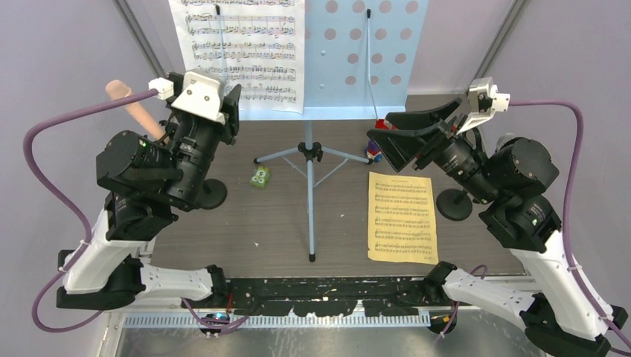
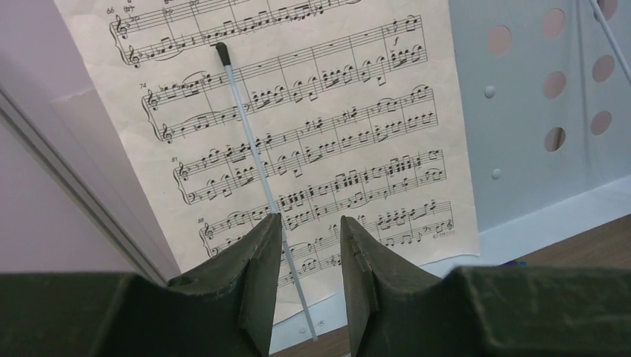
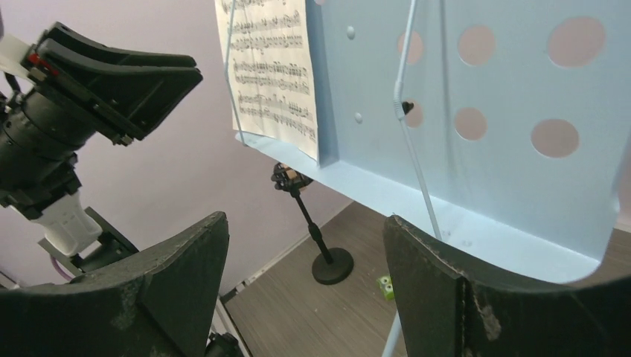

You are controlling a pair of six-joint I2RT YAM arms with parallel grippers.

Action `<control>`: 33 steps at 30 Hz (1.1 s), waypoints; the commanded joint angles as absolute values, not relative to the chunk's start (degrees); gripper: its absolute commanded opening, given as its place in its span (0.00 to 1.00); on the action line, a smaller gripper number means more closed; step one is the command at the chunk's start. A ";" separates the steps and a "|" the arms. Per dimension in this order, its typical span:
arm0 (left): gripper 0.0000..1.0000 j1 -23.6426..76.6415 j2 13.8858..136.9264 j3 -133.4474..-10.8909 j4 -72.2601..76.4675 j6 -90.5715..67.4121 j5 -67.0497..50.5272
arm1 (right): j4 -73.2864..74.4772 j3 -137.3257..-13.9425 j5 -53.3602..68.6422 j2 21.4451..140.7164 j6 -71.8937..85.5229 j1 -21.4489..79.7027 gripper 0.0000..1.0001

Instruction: Pack up the instrument practice props

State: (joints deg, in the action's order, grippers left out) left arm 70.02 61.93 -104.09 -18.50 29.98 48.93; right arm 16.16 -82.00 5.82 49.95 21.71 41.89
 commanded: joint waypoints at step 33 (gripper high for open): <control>0.11 48.87 69.16 -114.40 -31.69 12.66 33.32 | 9.68 -84.89 8.34 54.69 22.91 41.91 0.81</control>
